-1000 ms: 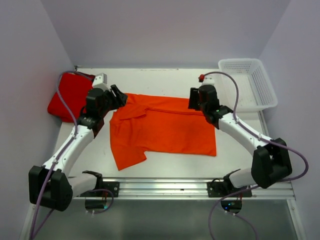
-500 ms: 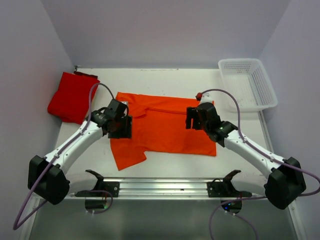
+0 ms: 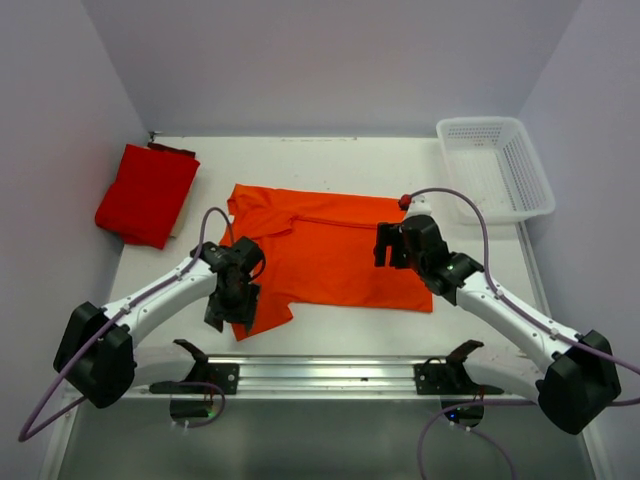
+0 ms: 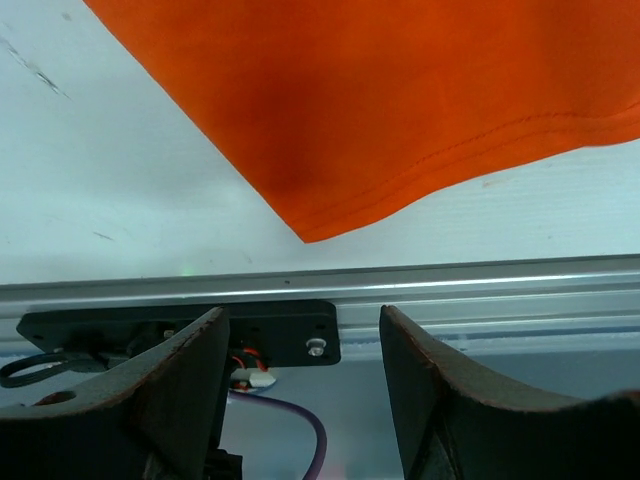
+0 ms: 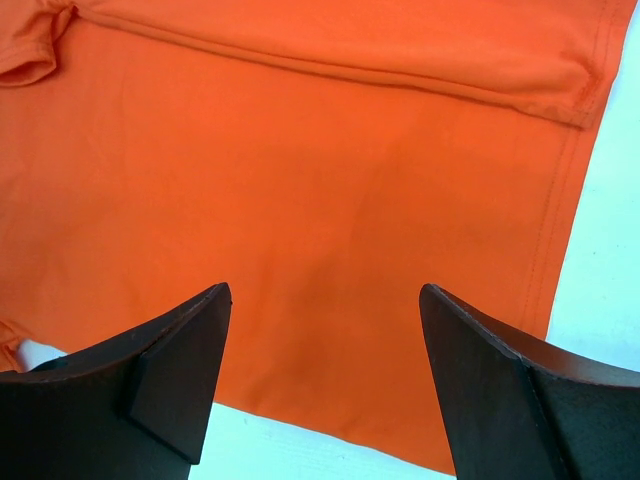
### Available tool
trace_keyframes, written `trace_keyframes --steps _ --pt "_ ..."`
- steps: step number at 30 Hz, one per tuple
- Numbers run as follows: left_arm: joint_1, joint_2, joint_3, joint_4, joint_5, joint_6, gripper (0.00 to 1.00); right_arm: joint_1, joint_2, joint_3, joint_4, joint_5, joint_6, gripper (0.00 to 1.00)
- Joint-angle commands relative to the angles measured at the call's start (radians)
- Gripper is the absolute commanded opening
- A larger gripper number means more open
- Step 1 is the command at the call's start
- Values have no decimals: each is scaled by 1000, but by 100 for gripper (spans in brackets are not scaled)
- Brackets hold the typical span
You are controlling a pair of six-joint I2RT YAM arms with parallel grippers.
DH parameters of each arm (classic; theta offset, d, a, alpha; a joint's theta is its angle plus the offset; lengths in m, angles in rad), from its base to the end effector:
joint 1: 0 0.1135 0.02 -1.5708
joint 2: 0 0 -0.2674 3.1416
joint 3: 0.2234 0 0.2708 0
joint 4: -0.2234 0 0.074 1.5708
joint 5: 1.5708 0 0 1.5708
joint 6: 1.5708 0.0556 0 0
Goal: Fold and stack the t-shirts
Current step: Fold the tshirt
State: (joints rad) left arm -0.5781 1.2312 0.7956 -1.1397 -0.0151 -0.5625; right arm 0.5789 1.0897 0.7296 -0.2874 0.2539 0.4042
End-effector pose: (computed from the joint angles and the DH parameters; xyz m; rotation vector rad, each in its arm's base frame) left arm 0.1638 -0.1059 0.1790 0.0245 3.1370 0.0237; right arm 0.2307 0.1341 0.2365 -0.0528 2.2066 0.2694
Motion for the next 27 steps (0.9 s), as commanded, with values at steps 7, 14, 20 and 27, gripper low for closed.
trace_keyframes --steps 7,14,20,27 --pt "-29 63 -36 64 101 -25 63 6 -96 -28 11 -4 -8 80" --pt "-34 181 13 100 70 15 64 4 -126 -50 11 -8 -8 80" --pt "-29 289 -10 168 67 53 66 4 -145 -50 -4 1 -13 80" --pt "37 327 -24 215 81 98 65 6 -159 -47 -18 19 -22 81"
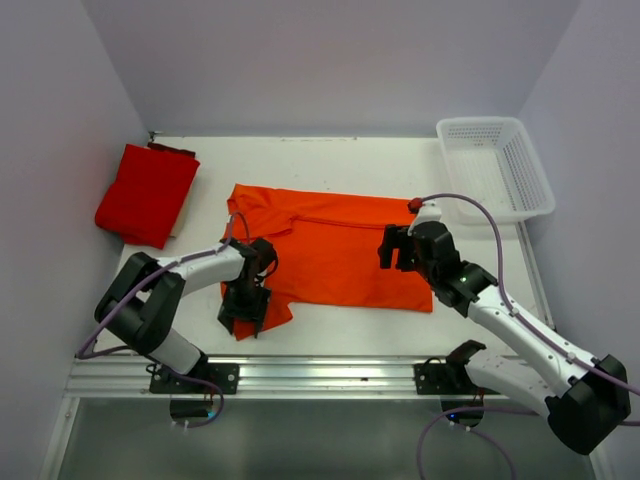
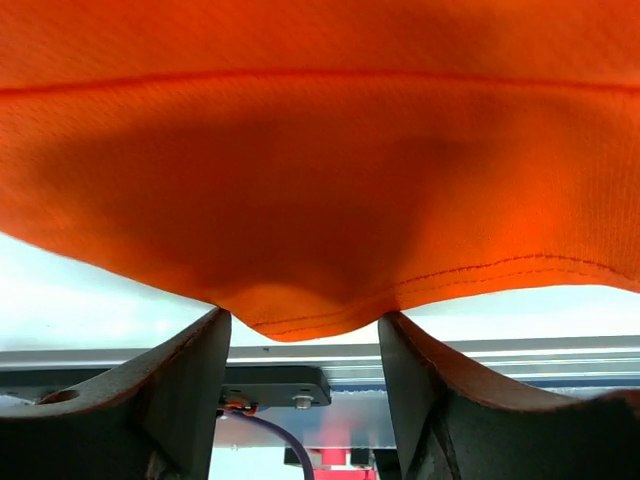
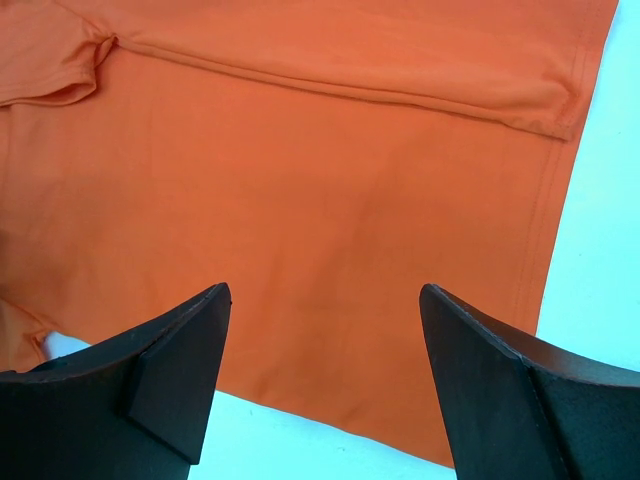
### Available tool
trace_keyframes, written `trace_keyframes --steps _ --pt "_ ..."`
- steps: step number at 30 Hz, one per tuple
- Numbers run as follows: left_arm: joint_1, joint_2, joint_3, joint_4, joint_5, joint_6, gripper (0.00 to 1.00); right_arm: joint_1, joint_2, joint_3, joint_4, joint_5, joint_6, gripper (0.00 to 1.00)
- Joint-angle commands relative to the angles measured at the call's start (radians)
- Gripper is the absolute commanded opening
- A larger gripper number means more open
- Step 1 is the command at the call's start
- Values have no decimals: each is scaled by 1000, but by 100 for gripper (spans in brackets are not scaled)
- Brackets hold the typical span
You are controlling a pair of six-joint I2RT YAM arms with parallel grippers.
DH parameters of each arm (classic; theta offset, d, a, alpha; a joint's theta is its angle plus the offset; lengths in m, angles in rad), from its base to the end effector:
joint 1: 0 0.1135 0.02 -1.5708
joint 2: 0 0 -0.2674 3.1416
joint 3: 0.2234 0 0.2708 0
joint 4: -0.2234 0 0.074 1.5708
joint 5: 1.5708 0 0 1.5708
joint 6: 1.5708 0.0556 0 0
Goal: Fold and stack the t-shirts
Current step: Fold the tshirt
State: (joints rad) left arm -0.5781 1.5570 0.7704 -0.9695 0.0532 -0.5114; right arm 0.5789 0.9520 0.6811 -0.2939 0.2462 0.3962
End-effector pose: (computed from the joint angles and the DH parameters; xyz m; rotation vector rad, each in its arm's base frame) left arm 0.1838 -0.1235 0.1090 -0.0912 -2.9533 -0.0750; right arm 0.2112 0.1218 0.2500 -0.0498 2.1322 0.3159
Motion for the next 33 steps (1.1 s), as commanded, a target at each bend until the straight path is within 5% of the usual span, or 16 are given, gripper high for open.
trace_keyframes --steps 1,4,8,10,16,20,25,29,33 --pt "50 8 1 49 17 53 64 4 -22 1 -11 27 -16 79" --pt "63 26 3 71 30 62 54 4 -25 0 -13 22 -14 73" --pt "64 43 4 81 37 70 23 4 -30 -5 -13 27 -20 63" --pt "64 37 4 80 40 70 15 4 -27 -9 -17 39 -22 61" --pt "63 -50 -3 49 43 53 14 4 -6 -3 -60 76 7 62" --pt "61 -115 7 16 50 45 14 4 43 26 -160 217 93 72" --pt "49 -204 41 -34 31 37 15 4 186 23 -284 326 312 89" --pt "46 -256 56 -52 28 39 14 6 194 -57 -306 378 498 89" --pt "40 -288 82 -66 27 54 14 1 133 -74 -506 516 784 85"
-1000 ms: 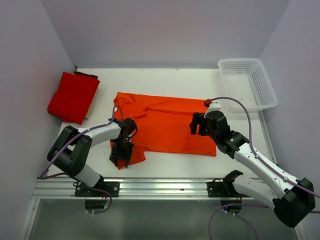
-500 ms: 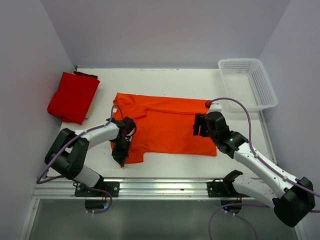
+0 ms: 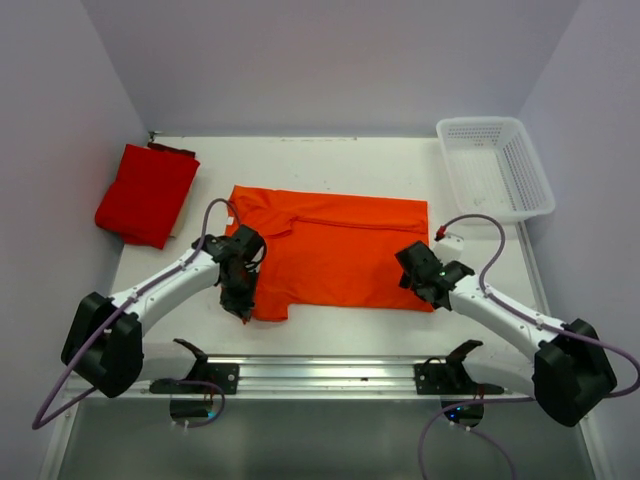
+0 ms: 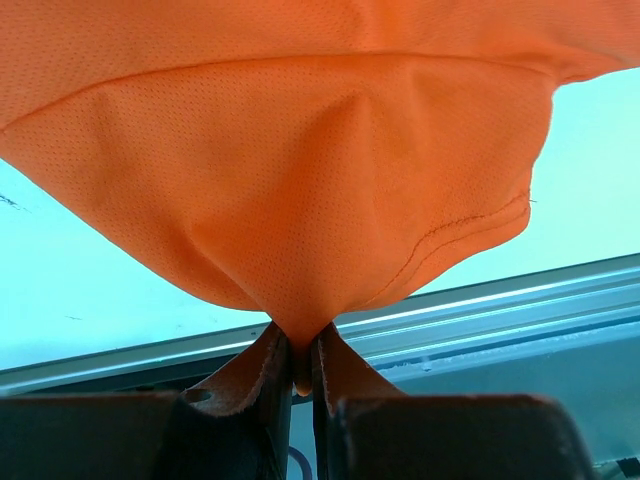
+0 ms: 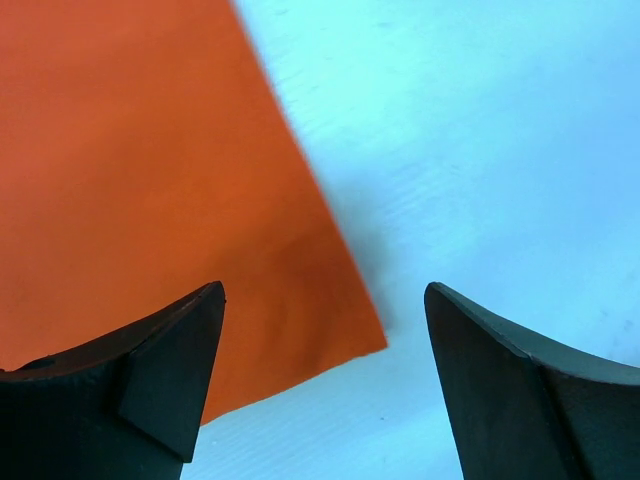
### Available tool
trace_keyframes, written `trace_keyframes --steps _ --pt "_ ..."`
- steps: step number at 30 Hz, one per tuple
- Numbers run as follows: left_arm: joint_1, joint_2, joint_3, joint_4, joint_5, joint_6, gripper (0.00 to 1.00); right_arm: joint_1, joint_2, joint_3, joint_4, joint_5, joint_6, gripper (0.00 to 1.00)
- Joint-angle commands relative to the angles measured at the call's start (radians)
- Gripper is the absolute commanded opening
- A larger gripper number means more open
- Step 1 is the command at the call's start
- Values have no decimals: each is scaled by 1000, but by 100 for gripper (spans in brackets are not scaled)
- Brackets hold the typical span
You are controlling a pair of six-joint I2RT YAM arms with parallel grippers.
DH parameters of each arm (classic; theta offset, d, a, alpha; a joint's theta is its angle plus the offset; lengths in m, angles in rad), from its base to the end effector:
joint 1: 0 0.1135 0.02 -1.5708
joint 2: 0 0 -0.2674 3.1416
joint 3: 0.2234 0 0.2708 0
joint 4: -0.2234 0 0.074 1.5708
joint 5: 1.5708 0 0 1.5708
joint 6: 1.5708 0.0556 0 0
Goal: Fold and stack the t-shirts
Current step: Fold the tshirt
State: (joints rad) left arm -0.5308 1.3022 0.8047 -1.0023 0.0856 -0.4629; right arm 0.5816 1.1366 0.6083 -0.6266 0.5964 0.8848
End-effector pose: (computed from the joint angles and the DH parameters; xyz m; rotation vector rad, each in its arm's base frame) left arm 0.1864 -0.1149 0.1689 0.1105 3.1134 -0.1700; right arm 0.1962 0.0916 0.1650 0.5240 2.3837 -0.2123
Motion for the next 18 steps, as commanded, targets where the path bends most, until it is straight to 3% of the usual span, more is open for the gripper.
trace_keyframes --steps 1,4,8,15,18 --pt "-9 -38 51 -30 -1 10 14 0 -81 4 -221 216 346 84" --pt "-15 -53 67 -24 5 23 14 0 -113 18 -358 267 488 83" --pt "-23 -54 65 -4 35 43 14 -2 -121 -18 -364 205 546 83" --pt "-37 -46 74 10 36 58 14 -2 -121 -136 -77 -27 455 77" --pt "-37 -47 73 11 32 56 14 -2 -144 -163 -27 -82 439 69"
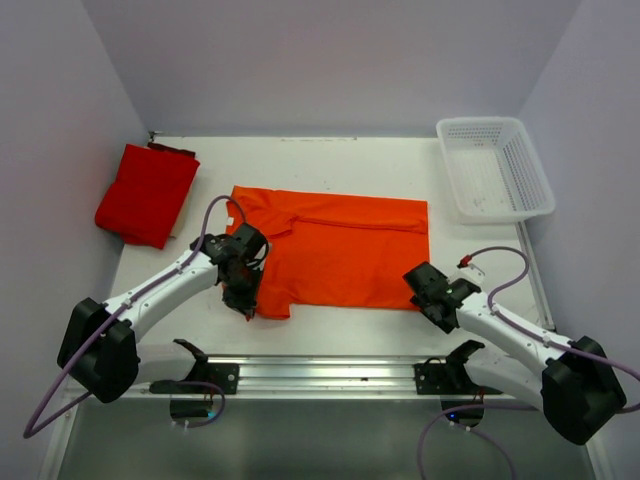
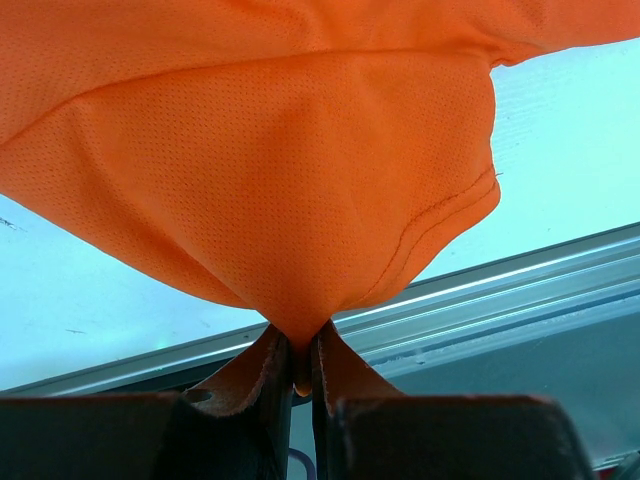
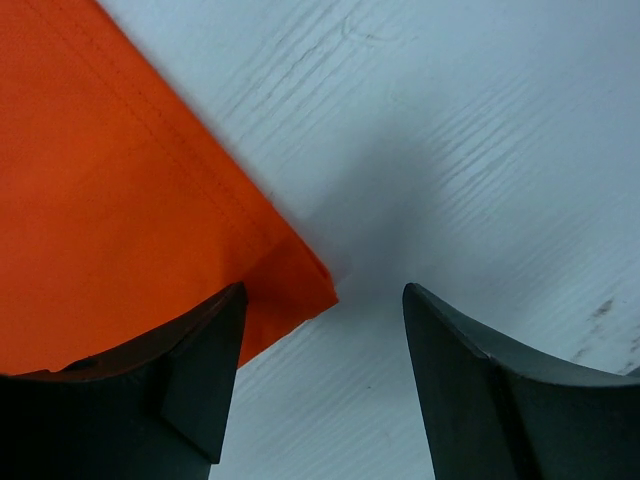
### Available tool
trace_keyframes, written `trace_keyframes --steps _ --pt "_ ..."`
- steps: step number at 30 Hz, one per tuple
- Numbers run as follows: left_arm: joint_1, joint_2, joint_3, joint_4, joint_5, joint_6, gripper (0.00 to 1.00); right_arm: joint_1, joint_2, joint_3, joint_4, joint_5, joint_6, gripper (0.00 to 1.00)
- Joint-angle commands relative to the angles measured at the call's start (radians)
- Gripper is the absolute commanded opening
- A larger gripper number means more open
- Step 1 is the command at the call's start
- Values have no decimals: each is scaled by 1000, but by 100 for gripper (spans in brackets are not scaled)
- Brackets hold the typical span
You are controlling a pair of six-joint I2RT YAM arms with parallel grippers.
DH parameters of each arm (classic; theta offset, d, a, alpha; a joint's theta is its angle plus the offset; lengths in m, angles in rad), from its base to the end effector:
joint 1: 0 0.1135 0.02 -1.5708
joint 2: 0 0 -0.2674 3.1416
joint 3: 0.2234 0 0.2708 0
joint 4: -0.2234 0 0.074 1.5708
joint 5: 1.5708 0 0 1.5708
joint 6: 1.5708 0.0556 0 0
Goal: Fold and stack the t-shirts
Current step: Fold the tshirt
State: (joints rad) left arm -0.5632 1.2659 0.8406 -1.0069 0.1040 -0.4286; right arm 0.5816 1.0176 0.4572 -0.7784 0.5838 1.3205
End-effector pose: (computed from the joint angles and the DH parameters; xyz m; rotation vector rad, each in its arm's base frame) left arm 0.1854 -0.1239 0.1862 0.2168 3.0521 -0.2411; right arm 0.1528 0.0638 0.1343 0.9957 2.3262 -0.2015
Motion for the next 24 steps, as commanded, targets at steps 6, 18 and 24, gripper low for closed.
trace_keyframes --steps 6,18,24 --pt "-4 -16 35 14 8 17 14 -2 -65 -31 177 -73 -40 50" --pt "-3 -29 38 11 13 17 14 -2 -94 -8 127 -58 -64 1" --pt "-3 -39 38 10 11 14 13 -2 -166 8 76 -33 -92 0"
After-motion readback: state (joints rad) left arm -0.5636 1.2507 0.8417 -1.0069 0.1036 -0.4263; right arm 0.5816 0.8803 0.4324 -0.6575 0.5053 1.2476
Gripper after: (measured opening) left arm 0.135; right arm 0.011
